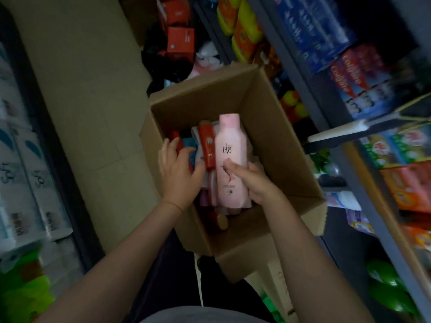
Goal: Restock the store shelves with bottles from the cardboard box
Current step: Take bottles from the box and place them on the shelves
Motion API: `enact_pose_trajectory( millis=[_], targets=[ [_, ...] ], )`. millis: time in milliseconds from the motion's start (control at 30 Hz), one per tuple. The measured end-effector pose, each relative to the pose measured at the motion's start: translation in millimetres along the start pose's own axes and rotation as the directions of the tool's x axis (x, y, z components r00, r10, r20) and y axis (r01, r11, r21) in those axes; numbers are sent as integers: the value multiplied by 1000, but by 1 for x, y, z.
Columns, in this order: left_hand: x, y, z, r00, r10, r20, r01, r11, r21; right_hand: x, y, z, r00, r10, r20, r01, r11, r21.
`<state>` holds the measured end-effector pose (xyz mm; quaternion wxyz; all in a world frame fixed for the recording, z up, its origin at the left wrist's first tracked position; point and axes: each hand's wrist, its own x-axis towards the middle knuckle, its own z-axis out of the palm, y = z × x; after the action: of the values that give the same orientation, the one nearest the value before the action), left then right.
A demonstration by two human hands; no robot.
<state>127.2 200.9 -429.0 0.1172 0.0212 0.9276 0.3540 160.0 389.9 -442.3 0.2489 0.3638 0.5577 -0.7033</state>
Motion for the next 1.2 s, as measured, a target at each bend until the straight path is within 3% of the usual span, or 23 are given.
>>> enact_pose_trajectory(
  millis=[33, 100, 167, 233, 333, 467, 633, 700, 767, 833, 1000, 1133, 1200],
  targets=[
    [-5, 23, -7, 995, -63, 71, 76, 979, -191, -24, -16, -1, 998, -55, 10, 54, 997, 53],
    [-14, 80, -26, 939, -147, 311, 307, 768, -562, -74, -46, -6, 986, -167, -13, 167, 981, 95],
    [-23, 133, -40, 880, -35, 474, 408, 569, -714, -123, -70, -15, 952, -302, -56, 306, 948, 88],
    [-34, 183, -51, 869, 106, 484, 368, 518, -773, -170, -90, -26, 897, -430, -106, 433, 901, 10],
    [-53, 246, -61, 837, 299, 459, 243, 549, -800, -234, -108, -63, 816, -565, -122, 551, 824, -134],
    [-88, 325, -64, 683, 588, 433, -85, 653, -753, -318, -111, -126, 664, -699, -265, 598, 710, -372],
    [-135, 414, -37, 485, 794, 367, -413, 578, -704, -397, -91, -190, 301, -804, -514, 674, 560, -481],
    [-152, 444, -17, 412, 830, 376, -472, 548, -691, -417, -79, -217, 170, -796, -580, 661, 529, -532],
    [-165, 465, 6, 358, 838, 411, -495, 544, -678, -425, -66, -243, 87, -788, -610, 610, 526, -593],
    [-177, 482, 32, 329, 821, 467, -480, 571, -666, -429, -51, -269, 69, -781, -621, 541, 552, -634],
    [-203, 509, 84, 281, 728, 626, -289, 686, -668, -431, -22, -312, 85, -683, -726, 537, 645, -543],
    [-214, 529, 108, 298, 684, 666, -272, 730, -627, -424, -14, -329, 18, -602, -798, 571, 661, -486],
    [-216, 537, 118, 309, 663, 682, -264, 749, -608, -420, -14, -336, 19, -568, -823, 580, 676, -454]
  ],
)
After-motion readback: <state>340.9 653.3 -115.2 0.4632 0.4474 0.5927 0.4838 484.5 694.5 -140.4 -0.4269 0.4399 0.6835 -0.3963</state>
